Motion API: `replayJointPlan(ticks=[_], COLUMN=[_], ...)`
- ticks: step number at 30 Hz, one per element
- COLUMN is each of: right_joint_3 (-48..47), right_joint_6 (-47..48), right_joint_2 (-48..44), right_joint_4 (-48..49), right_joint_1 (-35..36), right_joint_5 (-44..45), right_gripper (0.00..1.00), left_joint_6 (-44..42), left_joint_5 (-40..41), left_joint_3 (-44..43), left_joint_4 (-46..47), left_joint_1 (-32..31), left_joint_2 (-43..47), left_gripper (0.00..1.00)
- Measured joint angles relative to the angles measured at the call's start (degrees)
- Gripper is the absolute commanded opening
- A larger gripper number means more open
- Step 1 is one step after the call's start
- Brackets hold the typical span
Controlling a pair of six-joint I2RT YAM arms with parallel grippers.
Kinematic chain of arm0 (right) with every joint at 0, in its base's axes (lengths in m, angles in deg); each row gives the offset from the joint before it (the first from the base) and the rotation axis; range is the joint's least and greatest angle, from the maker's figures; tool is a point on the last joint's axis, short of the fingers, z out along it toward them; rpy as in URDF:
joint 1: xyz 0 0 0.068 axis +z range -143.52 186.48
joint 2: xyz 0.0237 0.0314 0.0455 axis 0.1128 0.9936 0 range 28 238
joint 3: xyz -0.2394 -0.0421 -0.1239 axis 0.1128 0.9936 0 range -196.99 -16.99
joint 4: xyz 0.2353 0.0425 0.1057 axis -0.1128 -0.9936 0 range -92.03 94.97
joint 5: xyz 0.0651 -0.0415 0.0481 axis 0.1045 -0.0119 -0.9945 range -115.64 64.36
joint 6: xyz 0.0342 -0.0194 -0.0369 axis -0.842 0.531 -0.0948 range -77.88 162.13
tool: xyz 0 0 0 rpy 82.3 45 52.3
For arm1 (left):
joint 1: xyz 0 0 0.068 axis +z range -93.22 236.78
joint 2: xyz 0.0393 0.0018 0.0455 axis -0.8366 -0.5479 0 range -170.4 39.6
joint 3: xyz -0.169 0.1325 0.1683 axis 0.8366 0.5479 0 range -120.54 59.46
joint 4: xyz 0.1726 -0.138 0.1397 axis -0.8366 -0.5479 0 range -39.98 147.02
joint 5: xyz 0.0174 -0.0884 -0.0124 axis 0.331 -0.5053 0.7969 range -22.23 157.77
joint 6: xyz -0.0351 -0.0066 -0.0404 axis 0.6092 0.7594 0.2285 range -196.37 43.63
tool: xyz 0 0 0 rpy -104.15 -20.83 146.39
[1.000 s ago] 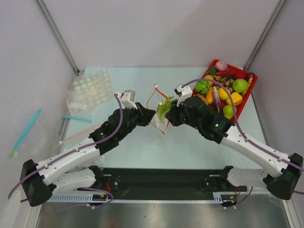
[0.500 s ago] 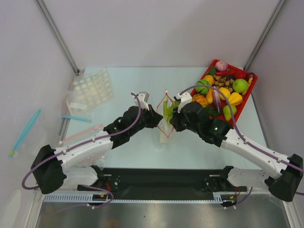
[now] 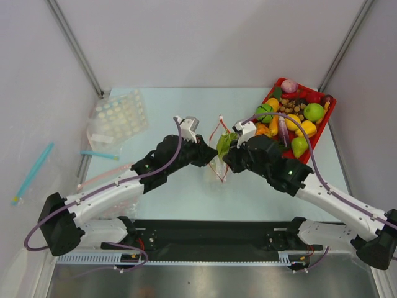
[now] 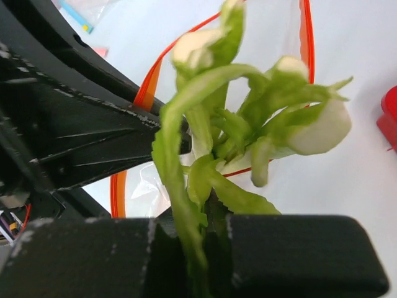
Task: Place the food in the zip-top bag and seal the zipper
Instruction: Adjust the zipper food storage bag at the center of the board.
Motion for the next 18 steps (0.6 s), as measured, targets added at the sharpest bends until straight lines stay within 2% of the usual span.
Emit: replayJointPlan(ticks=[5,9,12,15,18], right_joint_3=[2.05,4.17,5.31,6.05,6.80], right_joint_6=[-0.55,-1.57,-2.45,-2.91,-3.08], right_joint_2=[-0.02,-1.33,-2.64,-3.37,-3.61], right_joint_4=[1.36,2.54,3.32,4.52,5.64], right_joint_1=[-0.04,-0.68,-1.11,-2.10,-2.95], right_joint_5=[1.51,2.34,2.29,0.70,-1.55], right_gripper=[0.00,0.00,0.00,0.00,0.00], left_joint_6=[-1.64,-3.37,-4.37,-5.16,-5.81], left_joint_5=[-3.98,-6.01,-8.11,-9.94,-11.06], left_joint_3=[-2.45,-4.00,-4.15,-4.37,-4.44], left_joint_4=[-0.94,-2.69,-3.02,-3.02,-2.95], left_joint_1=[0.00,-0.02,-0.15,-0.52,-0.85], left_joint_2=[-2.16,-3.85,-4.28,-4.66,-5.11], left_gripper=[0.40,0.62,0.70,0.77,0.76])
